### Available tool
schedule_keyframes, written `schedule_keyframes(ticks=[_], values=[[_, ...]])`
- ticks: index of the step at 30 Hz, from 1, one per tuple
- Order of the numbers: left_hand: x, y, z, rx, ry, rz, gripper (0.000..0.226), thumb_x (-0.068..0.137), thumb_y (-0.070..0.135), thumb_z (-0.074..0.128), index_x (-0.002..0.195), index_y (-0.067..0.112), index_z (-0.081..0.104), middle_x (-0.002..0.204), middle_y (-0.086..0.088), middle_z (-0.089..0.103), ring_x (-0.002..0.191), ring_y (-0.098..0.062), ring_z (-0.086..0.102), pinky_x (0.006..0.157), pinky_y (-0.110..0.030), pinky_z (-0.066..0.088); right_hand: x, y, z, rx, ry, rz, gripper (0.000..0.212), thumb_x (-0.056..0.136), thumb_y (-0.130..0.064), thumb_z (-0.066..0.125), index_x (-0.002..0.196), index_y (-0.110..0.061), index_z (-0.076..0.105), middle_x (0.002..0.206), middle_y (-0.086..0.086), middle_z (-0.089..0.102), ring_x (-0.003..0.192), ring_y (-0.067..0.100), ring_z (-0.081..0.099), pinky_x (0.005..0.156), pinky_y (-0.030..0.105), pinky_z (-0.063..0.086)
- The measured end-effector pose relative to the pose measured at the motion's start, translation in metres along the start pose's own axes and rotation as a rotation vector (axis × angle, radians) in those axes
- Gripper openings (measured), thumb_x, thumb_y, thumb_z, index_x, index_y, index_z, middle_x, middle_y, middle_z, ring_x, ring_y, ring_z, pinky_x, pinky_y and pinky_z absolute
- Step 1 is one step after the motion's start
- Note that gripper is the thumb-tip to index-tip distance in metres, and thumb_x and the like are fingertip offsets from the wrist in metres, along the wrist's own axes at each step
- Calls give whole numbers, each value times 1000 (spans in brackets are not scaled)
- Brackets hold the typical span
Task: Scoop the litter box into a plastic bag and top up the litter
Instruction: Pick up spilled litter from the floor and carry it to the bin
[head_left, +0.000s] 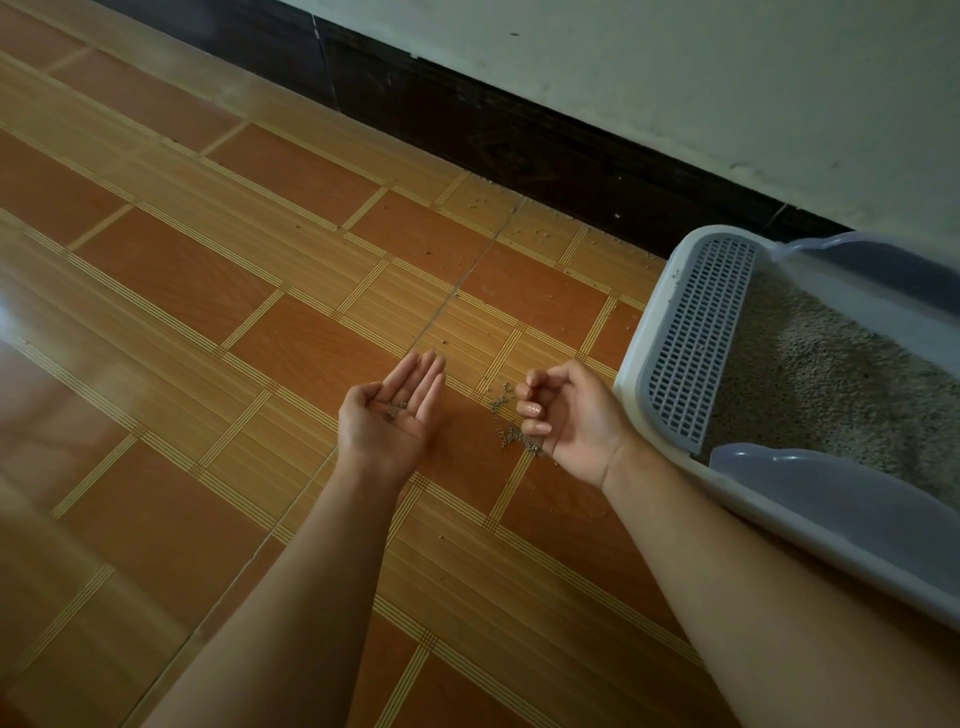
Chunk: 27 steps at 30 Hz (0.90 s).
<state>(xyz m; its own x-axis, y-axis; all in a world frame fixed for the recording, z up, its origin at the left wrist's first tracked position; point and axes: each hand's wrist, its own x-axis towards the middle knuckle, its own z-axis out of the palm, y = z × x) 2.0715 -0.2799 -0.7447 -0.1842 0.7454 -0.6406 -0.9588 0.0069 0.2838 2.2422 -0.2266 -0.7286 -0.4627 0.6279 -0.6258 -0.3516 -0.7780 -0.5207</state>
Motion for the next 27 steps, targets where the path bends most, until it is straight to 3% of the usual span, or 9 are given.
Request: schedule_keyframes(ticks=[6,9,12,15,18,23,25,27], values=[[1,1,-5,11,7,1,47,94,14,21,105,-11,60,104,-26,68,91,-35,70,86,-41,54,5,9,-7,-457,294,-29,28,98,-13,39,70,-10,42,62,2,42,49,10,35,41,19,26],[3,0,-6,16,14,-5,47,95,15,21,104,-11,60,102,-25,69,93,-36,69,90,-40,54,6,9,-6,-317,367,-8,28,97,-9,36,70,-10,43,62,4,42,49,11,36,41,20,28],[3,-2,-6,7,17,-7,47,96,16,21,103,-11,60,100,-25,69,96,-35,66,91,-40,52,4,7,-3,-142,384,26,28,97,-8,36,70,-9,45,67,7,49,58,15,45,51,22,39],[4,-2,-6,11,22,-2,47,96,16,22,101,-10,61,99,-25,70,89,-35,70,88,-40,54,4,6,-2,-186,379,5,28,97,-9,36,72,-8,49,69,8,52,63,16,50,59,25,43],[4,-1,-7,5,31,3,48,97,17,22,100,-11,61,99,-25,69,92,-35,68,91,-40,52,9,9,-5,-586,404,-48,30,99,-13,37,72,-8,50,64,4,48,55,13,44,52,23,39],[4,-2,-7,-7,38,-4,48,97,17,21,100,-11,60,97,-26,69,99,-36,64,91,-41,50,24,16,-13,-1614,453,-148,42,102,-26,26,71,-9,48,60,2,47,47,13,38,47,24,32],[5,-2,-7,-7,39,-6,48,97,17,21,99,-11,60,96,-26,70,99,-36,63,90,-41,50,26,20,-11,-1820,444,-159,43,102,-22,26,62,-11,38,59,1,42,48,15,37,46,24,32],[5,-2,-6,-6,41,-4,48,97,16,21,99,-11,60,95,-26,70,99,-36,63,91,-41,50,27,27,-7,-1995,425,-192,39,102,-16,29,67,-7,42,63,3,43,52,17,41,44,25,33]])
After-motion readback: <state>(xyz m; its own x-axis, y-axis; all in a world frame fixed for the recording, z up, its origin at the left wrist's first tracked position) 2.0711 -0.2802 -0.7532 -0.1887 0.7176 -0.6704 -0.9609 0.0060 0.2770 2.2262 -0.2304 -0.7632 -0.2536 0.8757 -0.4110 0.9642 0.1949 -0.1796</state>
